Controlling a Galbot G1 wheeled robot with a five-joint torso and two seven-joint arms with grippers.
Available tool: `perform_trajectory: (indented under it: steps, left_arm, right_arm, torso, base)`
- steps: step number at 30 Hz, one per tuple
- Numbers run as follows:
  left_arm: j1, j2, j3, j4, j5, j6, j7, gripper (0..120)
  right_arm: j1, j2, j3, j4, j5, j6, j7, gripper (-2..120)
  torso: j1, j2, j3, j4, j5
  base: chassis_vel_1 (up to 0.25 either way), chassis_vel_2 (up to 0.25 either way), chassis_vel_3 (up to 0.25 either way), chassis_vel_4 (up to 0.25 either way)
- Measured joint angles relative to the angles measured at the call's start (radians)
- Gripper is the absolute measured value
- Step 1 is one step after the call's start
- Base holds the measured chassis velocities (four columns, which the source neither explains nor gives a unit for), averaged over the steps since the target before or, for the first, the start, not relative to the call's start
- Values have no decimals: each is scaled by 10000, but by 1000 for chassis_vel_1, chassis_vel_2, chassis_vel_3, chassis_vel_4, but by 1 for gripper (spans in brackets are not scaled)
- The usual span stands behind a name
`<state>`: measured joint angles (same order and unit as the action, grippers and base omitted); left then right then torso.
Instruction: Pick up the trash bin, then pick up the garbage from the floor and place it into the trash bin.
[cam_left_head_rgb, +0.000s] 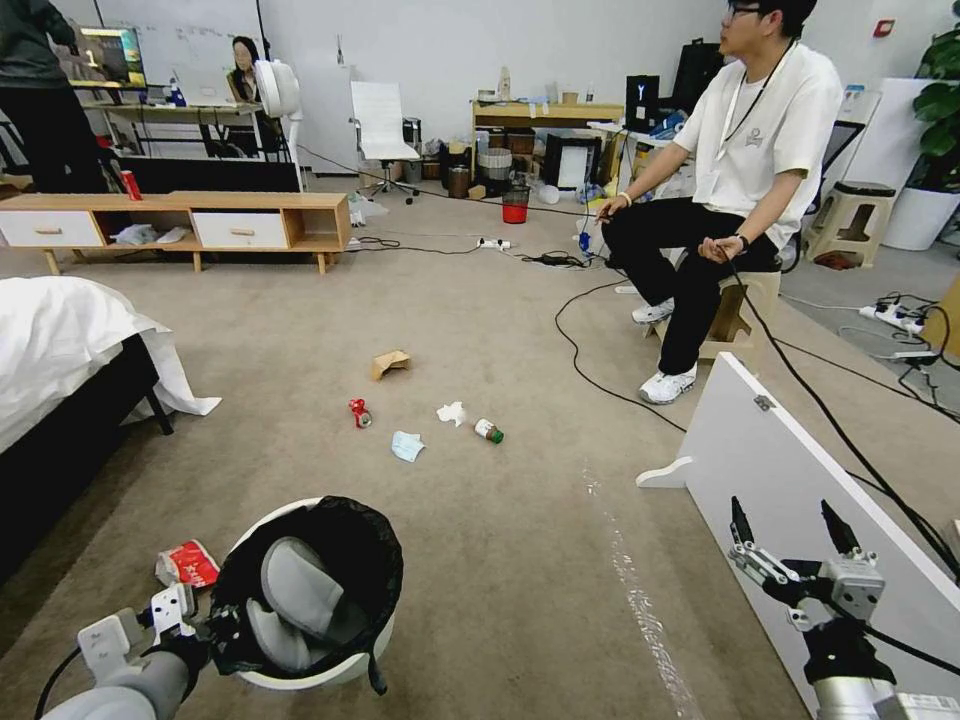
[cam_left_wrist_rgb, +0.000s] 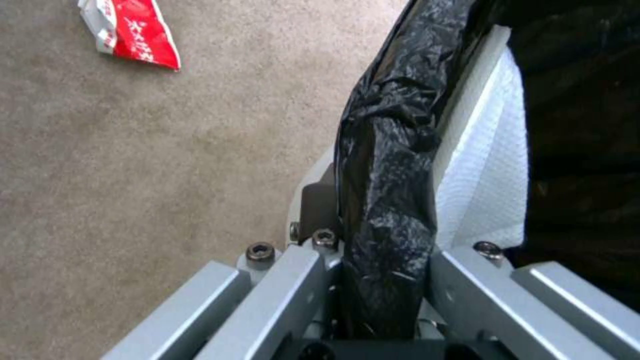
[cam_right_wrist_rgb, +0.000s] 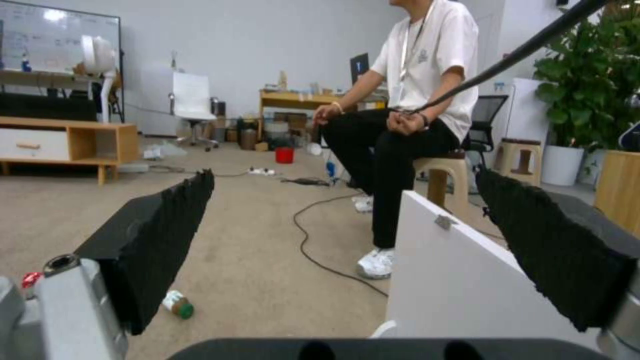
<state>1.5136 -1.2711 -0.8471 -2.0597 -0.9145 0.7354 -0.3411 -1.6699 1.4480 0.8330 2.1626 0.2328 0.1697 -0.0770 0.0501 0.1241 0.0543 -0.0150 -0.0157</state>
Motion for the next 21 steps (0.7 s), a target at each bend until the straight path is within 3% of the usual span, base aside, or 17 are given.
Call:
perform_trajectory:
  steps: [21]
  left_arm:
    - [-1,1,-33,74,-71,0,110,1]
  right_arm:
    - [69,-18,9,-76,20,11,30,100]
  torso:
    - [0,0,0,0,0]
  base:
    - [0,0,0,0]
